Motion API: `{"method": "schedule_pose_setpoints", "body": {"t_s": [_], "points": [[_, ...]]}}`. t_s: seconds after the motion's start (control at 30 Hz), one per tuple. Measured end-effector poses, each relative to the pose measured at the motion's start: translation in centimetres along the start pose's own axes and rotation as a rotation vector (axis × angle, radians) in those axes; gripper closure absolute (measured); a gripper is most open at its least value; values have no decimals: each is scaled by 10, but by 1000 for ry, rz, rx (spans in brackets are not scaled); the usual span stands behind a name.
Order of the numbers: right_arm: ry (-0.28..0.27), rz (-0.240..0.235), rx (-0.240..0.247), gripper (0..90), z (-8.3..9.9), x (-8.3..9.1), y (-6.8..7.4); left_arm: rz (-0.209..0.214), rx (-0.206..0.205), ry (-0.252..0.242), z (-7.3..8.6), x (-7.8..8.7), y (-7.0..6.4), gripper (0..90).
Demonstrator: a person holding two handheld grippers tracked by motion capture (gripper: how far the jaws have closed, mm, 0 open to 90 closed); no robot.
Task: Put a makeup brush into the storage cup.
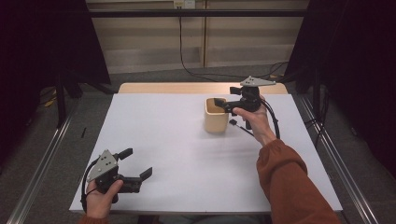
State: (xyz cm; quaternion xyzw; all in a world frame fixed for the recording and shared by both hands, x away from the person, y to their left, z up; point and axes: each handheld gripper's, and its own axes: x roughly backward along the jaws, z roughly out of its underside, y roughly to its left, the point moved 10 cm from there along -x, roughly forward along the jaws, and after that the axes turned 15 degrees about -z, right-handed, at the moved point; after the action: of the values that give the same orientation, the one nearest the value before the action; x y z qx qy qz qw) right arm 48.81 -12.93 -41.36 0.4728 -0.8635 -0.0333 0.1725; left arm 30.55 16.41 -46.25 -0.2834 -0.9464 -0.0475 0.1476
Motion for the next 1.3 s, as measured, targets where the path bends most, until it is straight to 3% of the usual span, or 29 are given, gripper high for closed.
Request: {"method": "schedule_pose_setpoints", "body": {"t_s": [0.37, 0.6, 1.13, 1.3], "points": [[-6, -15, 1, 5, 2, 10, 4, -10, 10, -7, -1, 1, 3, 14], [-8, 5, 2, 11, 2, 20, 6, -24, 14, -10, -2, 0, 5, 12], [-33, -4, -6, 14, 14, 48, 13, -24, 20, -7, -1, 1, 5, 11], [-13, 3, 1, 15, 23, 59, 16, -30, 26, -3, -1, 1, 7, 14]]}}
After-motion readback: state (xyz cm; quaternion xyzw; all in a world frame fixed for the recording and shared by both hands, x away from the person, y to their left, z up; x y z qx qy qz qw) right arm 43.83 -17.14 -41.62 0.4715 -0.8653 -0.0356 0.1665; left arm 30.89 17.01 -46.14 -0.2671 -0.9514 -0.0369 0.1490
